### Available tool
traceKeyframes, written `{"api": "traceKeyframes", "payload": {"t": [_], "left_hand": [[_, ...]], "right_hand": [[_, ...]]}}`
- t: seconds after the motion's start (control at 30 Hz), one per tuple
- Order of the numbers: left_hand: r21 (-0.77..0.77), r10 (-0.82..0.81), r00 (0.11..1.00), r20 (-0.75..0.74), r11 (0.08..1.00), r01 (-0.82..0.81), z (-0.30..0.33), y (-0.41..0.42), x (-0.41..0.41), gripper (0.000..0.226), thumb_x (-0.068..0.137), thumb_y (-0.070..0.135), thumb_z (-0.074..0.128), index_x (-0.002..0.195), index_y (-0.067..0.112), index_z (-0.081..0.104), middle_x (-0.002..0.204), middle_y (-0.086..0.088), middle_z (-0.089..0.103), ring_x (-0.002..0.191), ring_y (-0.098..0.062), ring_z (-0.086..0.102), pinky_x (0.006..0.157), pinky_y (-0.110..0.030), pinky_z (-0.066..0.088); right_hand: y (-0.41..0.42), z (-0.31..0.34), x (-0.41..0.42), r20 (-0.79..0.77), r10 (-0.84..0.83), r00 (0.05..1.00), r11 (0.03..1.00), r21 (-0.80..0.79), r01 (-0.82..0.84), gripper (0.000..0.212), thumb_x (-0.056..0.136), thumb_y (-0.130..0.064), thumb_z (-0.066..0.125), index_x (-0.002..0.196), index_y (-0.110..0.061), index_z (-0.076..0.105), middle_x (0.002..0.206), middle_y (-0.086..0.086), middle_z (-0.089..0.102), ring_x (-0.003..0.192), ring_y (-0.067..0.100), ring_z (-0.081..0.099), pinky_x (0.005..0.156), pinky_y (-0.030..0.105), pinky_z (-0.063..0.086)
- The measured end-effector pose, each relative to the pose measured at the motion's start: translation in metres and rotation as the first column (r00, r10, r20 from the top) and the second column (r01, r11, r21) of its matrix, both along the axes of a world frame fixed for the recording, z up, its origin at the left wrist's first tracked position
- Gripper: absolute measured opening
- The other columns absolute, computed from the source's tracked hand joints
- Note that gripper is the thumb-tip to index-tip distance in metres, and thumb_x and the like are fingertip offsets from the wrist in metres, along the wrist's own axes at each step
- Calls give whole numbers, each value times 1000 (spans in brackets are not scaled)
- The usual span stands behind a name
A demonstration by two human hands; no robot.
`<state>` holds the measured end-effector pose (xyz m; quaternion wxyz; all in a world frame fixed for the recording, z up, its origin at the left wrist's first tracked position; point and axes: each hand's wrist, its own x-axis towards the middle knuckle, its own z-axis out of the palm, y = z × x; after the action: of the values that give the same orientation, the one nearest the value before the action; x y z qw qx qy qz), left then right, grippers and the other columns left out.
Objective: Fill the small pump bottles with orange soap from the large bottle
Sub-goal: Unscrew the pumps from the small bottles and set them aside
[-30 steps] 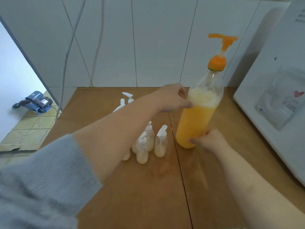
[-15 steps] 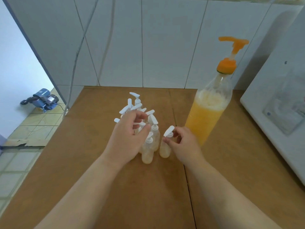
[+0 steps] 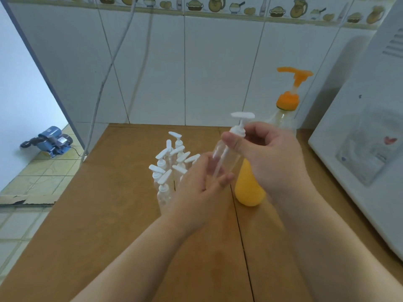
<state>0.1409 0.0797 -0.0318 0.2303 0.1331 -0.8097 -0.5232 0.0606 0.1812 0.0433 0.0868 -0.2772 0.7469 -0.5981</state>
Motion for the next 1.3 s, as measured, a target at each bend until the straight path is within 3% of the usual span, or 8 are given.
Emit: {"api": "traceKeyframes", "payload": {"t": [0.13, 0.37, 0.5, 0.67, 0.73, 0.9, 1.13, 1.3], "left_hand": [[309, -292, 946, -140, 895, 321, 3, -4, 12, 28, 89, 31, 52, 104, 8, 56, 86, -3, 61, 82, -16, 59, 77, -27, 49], [370, -387, 918, -92, 842, 392, -2, 4, 20, 24, 90, 32, 48, 104, 14, 56, 85, 2, 62, 79, -11, 59, 72, -20, 46], [362, -317, 945, -78, 875, 323, -3, 7, 19, 26, 95, 35, 47, 107, 13, 54, 84, 2, 61, 79, -5, 57, 72, -16, 44], [172, -269, 951, 154, 955, 242, -19, 26, 4, 37, 96, 38, 48, 130, 35, 33, 92, 26, 57, 92, 4, 55, 85, -24, 45], [126, -138, 971, 193, 985, 115, -34, 33, -8, 40, 93, 40, 53, 126, 38, 32, 98, 21, 56, 98, -7, 55, 91, -35, 46], [109, 62, 954, 293, 989, -98, -74, 52, -27, 35, 92, 29, 59, 118, 28, 36, 110, 11, 51, 99, -6, 50, 85, -22, 41], [49, 186, 916, 356, 975, -217, -109, 49, -52, 41, 93, 16, 56, 129, 21, 37, 127, 7, 47, 114, -10, 46, 95, -24, 36], [22, 212, 899, 384, 971, -238, -117, 43, -62, 59, 94, 19, 57, 144, 17, 27, 144, 0, 40, 130, -15, 40, 100, -21, 30]], "right_hand": [[9, 7, -5, 198, 217, 956, 975, -91, -203, 28, 70, -31, 66, 94, -18, 72, 89, 1, 73, 89, 12, 67, 84, 27, 49], [13, -2, -2, 313, 288, 905, 953, -190, -238, 71, 64, -27, 73, 130, -22, 48, 98, 5, 73, 96, 10, 68, 98, 34, 42], [26, -4, -13, 339, 150, 929, 979, -179, -93, 85, 61, -26, 80, 138, -22, 44, 100, 1, 73, 102, 16, 66, 103, 43, 39], [32, -5, -9, 197, 151, 969, 985, -116, -130, 59, 76, -13, 69, 131, -20, 49, 89, -2, 75, 89, 6, 69, 79, 22, 48], [38, -4, -12, 161, 85, 983, 974, -224, -47, 50, 79, -7, 66, 125, -20, 51, 88, -3, 75, 92, 7, 68, 79, 22, 47], [74, -2, -11, 13, -67, 998, 883, -465, 66, 53, 77, 7, 67, 115, -25, 49, 94, 5, 71, 96, 14, 68, 79, 21, 53], [120, -119, -7, -251, -381, 890, 921, -21, 388, 47, 75, -1, 74, 93, -41, 57, 94, -24, 64, 86, -10, 59, 74, 1, 41], [134, -203, -4, -545, -195, 815, 925, 174, 337, 19, 82, -19, 53, 93, -34, 58, 102, -2, 61, 97, 0, 54, 88, 0, 32]]}}
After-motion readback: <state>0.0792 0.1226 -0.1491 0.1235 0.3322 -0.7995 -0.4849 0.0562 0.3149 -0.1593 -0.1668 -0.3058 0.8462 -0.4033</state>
